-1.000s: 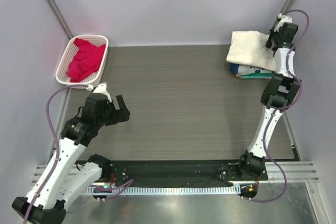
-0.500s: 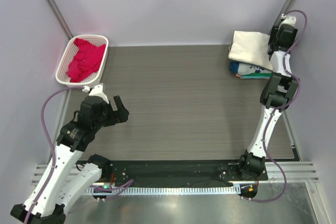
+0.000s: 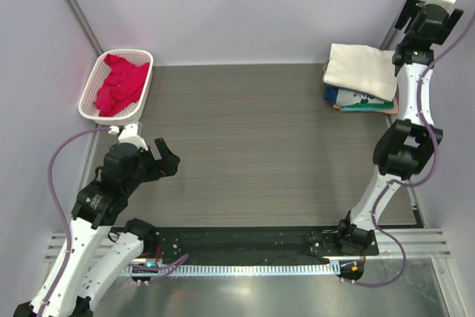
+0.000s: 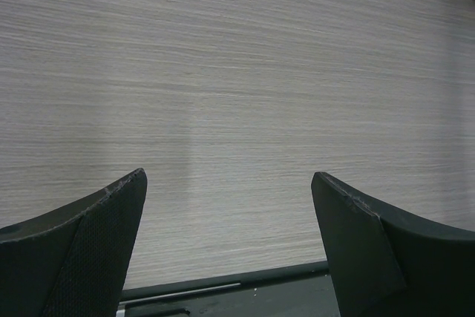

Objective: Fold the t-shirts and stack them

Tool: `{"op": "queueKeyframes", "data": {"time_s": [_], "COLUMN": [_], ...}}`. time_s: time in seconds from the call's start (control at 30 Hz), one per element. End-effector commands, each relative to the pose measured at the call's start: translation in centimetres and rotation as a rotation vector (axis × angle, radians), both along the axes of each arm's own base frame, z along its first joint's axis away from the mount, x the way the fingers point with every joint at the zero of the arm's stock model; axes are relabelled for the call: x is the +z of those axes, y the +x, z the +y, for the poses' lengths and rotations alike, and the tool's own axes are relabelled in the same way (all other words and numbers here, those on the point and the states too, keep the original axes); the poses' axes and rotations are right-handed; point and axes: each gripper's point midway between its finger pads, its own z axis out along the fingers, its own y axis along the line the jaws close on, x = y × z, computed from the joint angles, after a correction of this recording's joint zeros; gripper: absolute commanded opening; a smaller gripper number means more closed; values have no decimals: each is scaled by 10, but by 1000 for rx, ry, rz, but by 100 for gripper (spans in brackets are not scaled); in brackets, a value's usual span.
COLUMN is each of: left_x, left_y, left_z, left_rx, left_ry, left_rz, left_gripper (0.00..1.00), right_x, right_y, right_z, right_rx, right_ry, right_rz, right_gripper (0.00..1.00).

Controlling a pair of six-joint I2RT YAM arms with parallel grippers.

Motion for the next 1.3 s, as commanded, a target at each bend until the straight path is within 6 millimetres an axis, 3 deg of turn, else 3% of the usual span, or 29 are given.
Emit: {"op": "queueKeyframes", "data": {"time_s": [0.0,0.03,0.07,0.1,0.17,0.2,0.27,0.33,0.43,0.5,0.53,0.57,0.63,0.67,0.73,0.77,0.83,0.87,0.9,0.93,1.0,1.17,1.23,1.27], "left_x": [11,11,12,12,13,13,15,15,15,14,14,13,12,11,12,12,14,15,18,17,19,16,15,14], "left_y": [5,5,5,4,3,3,3,3,2,4,4,5,6,6,6,7,7,7,6,5,5,4,4,4], "left_z": [0,0,0,0,0,0,0,1,1,2,2,2,3,3,5,7,13,17,19,21,26,31,33,34], "left_rx": [4,4,5,3,3,0,3,5,5,9,10,15,17,19,28,39,70,93,102,112,135,159,174,179], "left_ry": [-15,-15,-15,-17,-19,-20,-22,-21,-21,-17,-16,-14,-7,-1,4,10,13,17,14,14,15,33,35,36], "left_rz": [-53,-55,-56,-57,-61,-62,-72,-72,-77,-70,-69,-64,-56,-55,-57,-58,-70,-77,-91,-94,-105,-89,-88,-86], "left_gripper": [93,93,93,93,93,93,93,93,93,93,93,94,96,97,97,98,98,98,98,98,98,98,97,97], "right_x": [27,28,16,-10,-31,-55,-80,-89,-87,-86,-91,-110,-108,-134,-142,-171,-183,-208,-215,-217,-240,-271,-274,-286], "right_y": [-12,-16,-9,-6,-1,-1,-3,-8,-24,-44,-57,-73,-107,-124,-154,-175,-204,-225,-237,-247,-273,-305,-307,-311], "right_z": [56,69,96,105,126,131,139,152,220,270,321,337,392,399,427,442,460,467,472,474,482,479,481,479], "right_rx": [152,182,240,257,299,311,318,331,437,527,615,614,706,684,734,807,890,915,939,950,988,1036,1065,1052], "right_ry": [93,104,101,105,112,135,208,245,255,266,280,295,325,341,481,546,652,689,731,769,822,884,884,884], "right_rz": [-93,-91,-61,-23,0,37,55,64,99,141,173,223,227,272,284,382,440,509,538,545,602,587,574,601], "right_gripper": [96,96,96,96,96,95,94,92,93,94,97,99,100,100,100,100,100,100,100,100,100,100,100,100]}}
